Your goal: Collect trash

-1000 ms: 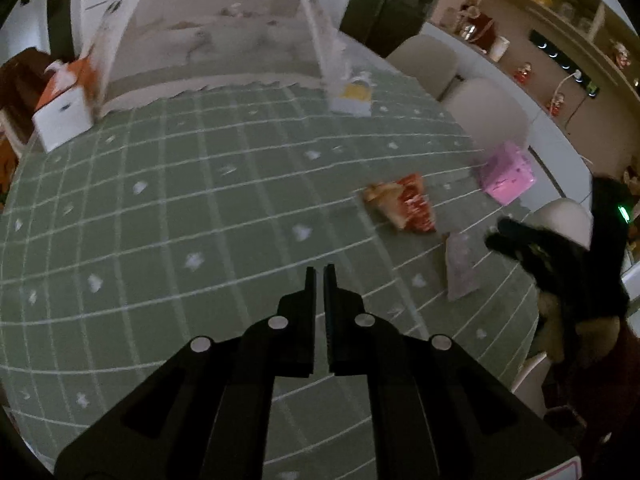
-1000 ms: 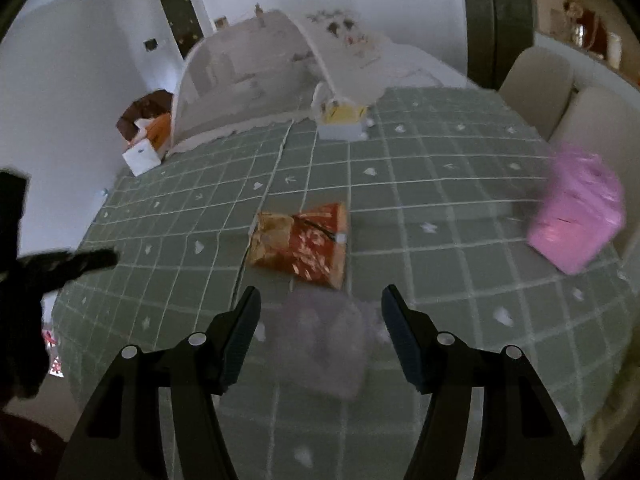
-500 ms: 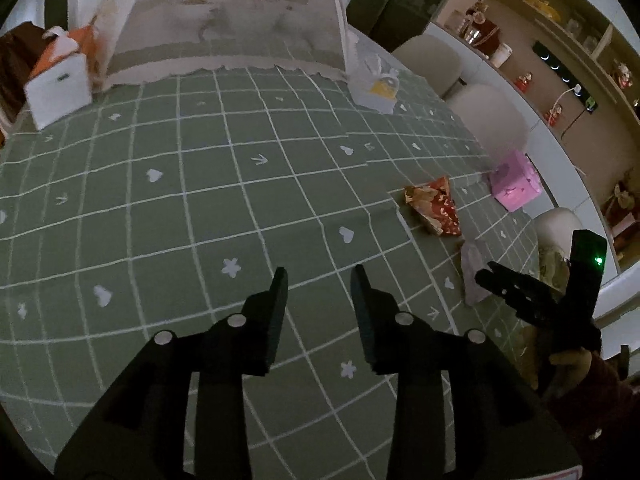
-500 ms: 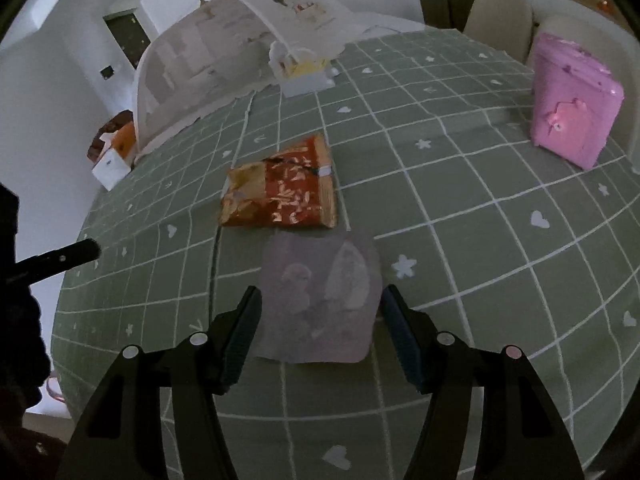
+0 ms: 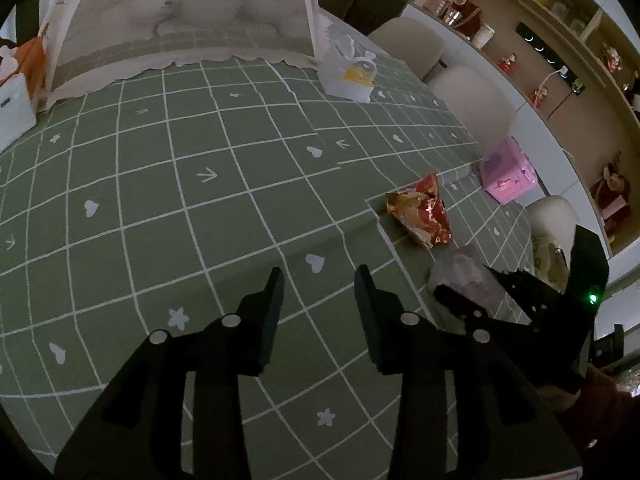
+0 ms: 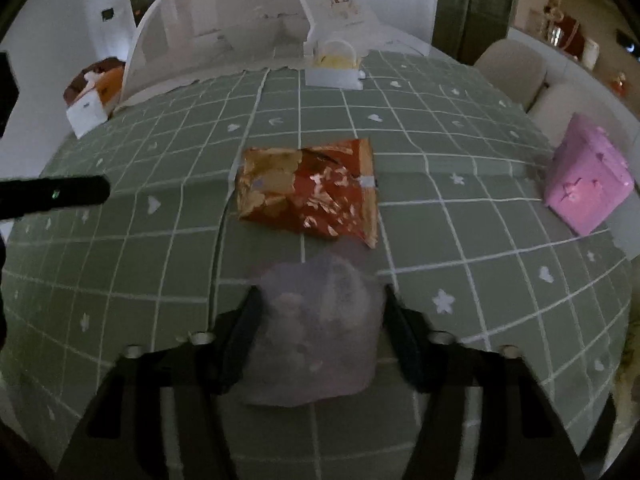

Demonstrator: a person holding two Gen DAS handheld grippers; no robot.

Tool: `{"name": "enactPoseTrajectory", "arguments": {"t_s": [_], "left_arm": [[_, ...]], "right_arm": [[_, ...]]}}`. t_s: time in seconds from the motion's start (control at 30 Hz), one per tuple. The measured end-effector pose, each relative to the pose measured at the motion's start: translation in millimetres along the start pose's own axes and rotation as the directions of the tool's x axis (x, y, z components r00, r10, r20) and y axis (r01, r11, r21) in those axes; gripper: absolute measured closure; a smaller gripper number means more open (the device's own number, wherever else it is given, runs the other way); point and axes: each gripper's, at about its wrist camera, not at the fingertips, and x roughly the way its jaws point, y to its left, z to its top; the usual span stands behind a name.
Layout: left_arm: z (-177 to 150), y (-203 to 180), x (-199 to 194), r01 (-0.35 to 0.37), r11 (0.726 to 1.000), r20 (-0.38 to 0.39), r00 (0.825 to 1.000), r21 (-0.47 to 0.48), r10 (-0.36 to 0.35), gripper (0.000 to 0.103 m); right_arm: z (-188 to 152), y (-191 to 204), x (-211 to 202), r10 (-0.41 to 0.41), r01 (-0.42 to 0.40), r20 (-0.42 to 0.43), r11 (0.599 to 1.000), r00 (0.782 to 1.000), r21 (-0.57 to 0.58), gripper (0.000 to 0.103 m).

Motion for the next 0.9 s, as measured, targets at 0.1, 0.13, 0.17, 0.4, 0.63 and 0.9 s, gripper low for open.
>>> {"name": "enactPoseTrajectory", "arguments": {"t_s": [0.1, 0.13, 0.17, 0.4, 0.63, 0.9], "left_arm": [[3.1, 1.0, 7.3, 0.008, 1.0, -0.006, 1.0, 0.001, -0.008, 0.067], [3.8, 0.6, 9.5, 0.008, 1.0, -0.008, 1.0, 0.001, -0.008, 0.067], [5.1, 0.1, 11.8, 0.011, 1.0, -0.01, 1.0, 0.003, -0.011, 0.067], [20.9, -33.0, 23.9, 0.083, 0.989, -0.01, 0.997, 0.122, -0.083, 0.066], [57.2, -92.2, 59.9, 0.083, 0.904, -0.018, 0.996, 0.42, -0.084, 0.059], [50.1, -113.5, 107.7, 0.107, 0.858, -0.136, 0.99, 0.502, -0.044, 0.059]], "right_arm": [[-7.1, -10.8, -9.9, 0.065, -0.065, -0.005, 0.996, 0.998, 0.059, 0.089], [-8.8, -13.9, -12.4, 0.068, -0.067, -0.002, 0.995, 0.998, 0.07, 0.09], [-11.0, -18.4, -16.8, 0.07, -0.07, 0.002, 0.994, 0.998, 0.085, 0.093], [-16.9, -44.3, -61.3, 0.055, -0.066, 0.067, 0.983, 0.996, 0.173, 0.097], [-36.7, -72.9, -87.6, 0.02, -0.036, 0.058, 0.955, 0.998, 0.296, 0.097], [-61.6, -88.7, -123.7, -0.073, 0.06, 0.024, 0.936, 0.997, 0.346, 0.097]]}}
